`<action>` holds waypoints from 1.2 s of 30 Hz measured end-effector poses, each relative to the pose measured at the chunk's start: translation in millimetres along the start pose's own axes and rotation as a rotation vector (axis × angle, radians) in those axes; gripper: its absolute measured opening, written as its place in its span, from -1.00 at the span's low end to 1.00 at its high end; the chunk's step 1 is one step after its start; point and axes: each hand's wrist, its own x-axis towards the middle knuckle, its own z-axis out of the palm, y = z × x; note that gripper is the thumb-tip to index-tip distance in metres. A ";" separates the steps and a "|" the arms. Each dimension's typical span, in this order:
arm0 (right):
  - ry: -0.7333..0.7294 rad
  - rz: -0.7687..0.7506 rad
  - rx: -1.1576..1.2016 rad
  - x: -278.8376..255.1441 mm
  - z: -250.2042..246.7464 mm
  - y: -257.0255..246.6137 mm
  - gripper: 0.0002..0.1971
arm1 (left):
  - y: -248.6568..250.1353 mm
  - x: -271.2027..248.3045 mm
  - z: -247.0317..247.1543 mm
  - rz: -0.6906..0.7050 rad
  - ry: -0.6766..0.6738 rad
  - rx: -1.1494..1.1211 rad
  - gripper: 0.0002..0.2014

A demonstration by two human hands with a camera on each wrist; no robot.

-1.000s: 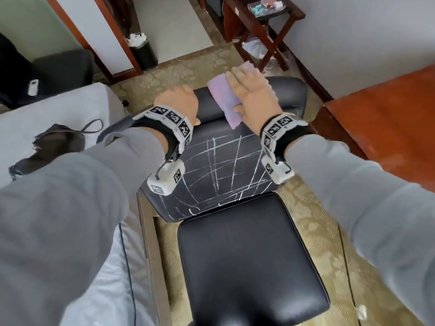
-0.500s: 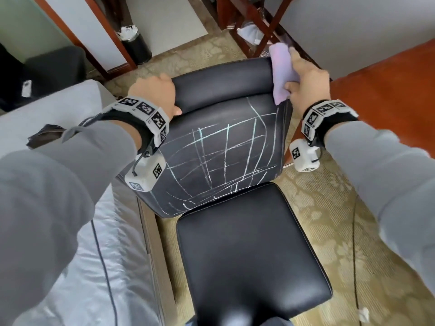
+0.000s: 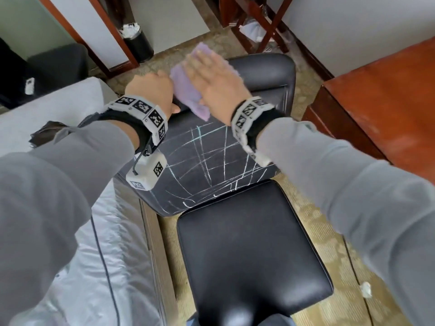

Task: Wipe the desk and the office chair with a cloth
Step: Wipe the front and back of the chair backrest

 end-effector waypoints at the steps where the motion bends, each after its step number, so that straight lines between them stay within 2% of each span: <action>1: 0.008 -0.020 0.036 5.8 -1.2 -13.0 -0.15 | -2.2 1.3 1.5 0.012 -0.002 0.006 -0.38; 4: 0.039 -0.026 0.111 6.9 3.6 -22.4 -0.23 | -9.3 4.2 8.3 0.024 0.004 0.002 -0.35; 7: 0.093 -0.037 0.110 -4.6 12.6 -2.6 -0.20 | -10.3 0.0 8.1 0.031 0.025 -0.020 -0.39; 11: 0.035 0.139 0.003 -30.0 23.2 47.2 -0.11 | -3.3 -2.4 3.4 0.023 0.051 -0.022 -0.42; 14: 0.085 0.229 0.166 -56.5 31.9 87.7 -0.17 | -4.2 0.4 5.5 0.029 0.044 -0.017 -0.41; 17: 0.181 0.335 0.390 -80.0 39.4 116.4 -0.14 | -3.9 1.6 4.7 0.026 0.033 -0.005 -0.39; 21: 0.224 0.389 0.475 -93.5 42.1 130.3 -0.16 | 1.1 -1.3 -3.9 0.021 0.004 0.032 -0.38; 24: 0.195 0.396 0.488 -95.2 42.2 134.1 -0.17 | 3.3 -1.9 -15.9 0.094 -0.012 0.129 -0.37; 27: 0.106 0.478 0.423 -102.1 38.2 142.5 -0.17 | 2.9 -5.1 -17.0 0.113 -0.018 0.149 -0.38; 30: 0.232 0.522 0.468 -105.9 27.2 130.8 -0.22 | 0.7 -10.8 -8.8 0.035 -0.007 0.101 -0.37; 32: 0.295 0.428 0.473 -97.3 22.7 100.9 -0.18 | -0.6 -12.3 -6.9 0.023 0.001 0.076 -0.37; 34: 0.246 0.327 0.431 -84.8 24.9 61.1 -0.13 | 0.3 -11.7 -8.1 0.028 -0.001 0.085 -0.38; 36: 0.123 0.276 0.355 -77.8 31.1 16.5 -0.05 | 2.2 -12.8 -11.2 0.030 -0.003 0.094 -0.38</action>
